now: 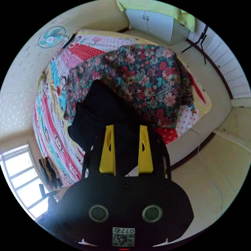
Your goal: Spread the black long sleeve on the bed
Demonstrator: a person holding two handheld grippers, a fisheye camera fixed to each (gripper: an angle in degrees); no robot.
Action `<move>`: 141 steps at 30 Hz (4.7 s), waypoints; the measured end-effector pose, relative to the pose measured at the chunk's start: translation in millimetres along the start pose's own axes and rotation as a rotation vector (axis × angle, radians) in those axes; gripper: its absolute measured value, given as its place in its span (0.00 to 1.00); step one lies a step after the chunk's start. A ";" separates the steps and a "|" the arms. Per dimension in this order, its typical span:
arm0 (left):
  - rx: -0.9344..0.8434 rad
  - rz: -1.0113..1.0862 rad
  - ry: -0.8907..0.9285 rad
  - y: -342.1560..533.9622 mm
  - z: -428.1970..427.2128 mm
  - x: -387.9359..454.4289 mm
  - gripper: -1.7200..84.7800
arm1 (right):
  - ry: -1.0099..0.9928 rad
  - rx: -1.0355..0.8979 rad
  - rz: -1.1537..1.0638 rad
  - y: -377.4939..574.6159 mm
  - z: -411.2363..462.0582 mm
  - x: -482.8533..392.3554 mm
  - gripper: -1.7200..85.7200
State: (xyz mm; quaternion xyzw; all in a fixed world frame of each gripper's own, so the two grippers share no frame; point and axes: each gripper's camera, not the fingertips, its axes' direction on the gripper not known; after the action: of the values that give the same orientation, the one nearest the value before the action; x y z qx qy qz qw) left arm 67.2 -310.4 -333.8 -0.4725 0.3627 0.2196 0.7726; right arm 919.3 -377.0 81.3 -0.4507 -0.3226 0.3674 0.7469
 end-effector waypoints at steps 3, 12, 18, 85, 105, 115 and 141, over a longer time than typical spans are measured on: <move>0.037 -0.036 -0.005 19.1 -12.2 -6.8 0.01 | -0.067 0.004 0.035 25.2 19.4 -1.1 0.13; 0.198 0.000 0.239 44.1 -43.1 -12.7 0.04 | -0.970 -0.079 -0.860 233.2 -39.5 -212.9 0.08; 0.339 -0.124 0.298 66.8 -63.0 -62.5 0.09 | -0.929 -0.759 -1.158 304.7 34.7 -317.8 0.09; 0.511 -0.727 0.750 76.6 -3.6 -476.7 0.15 | -0.256 -0.608 0.007 73.2 293.9 -373.3 0.16; 0.569 -0.425 1.310 42.7 115.3 -561.9 0.12 | -1.519 -0.423 -0.708 162.0 108.3 -444.1 0.04; 1.049 0.553 1.583 131.9 -70.0 -493.6 0.01 | -1.846 -0.237 -1.296 254.1 -73.3 -480.1 0.04; 0.832 0.032 0.288 -37.3 -267.9 -382.1 0.10 | 0.059 0.002 -1.156 142.2 209.7 -696.9 0.09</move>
State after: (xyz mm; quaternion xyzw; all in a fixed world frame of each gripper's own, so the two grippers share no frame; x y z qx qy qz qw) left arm -246.7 -564.4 -96.8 -0.1412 0.5314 -0.0013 0.8353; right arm 348.4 -824.7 -72.2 -0.2104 -0.4951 -0.1128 0.8354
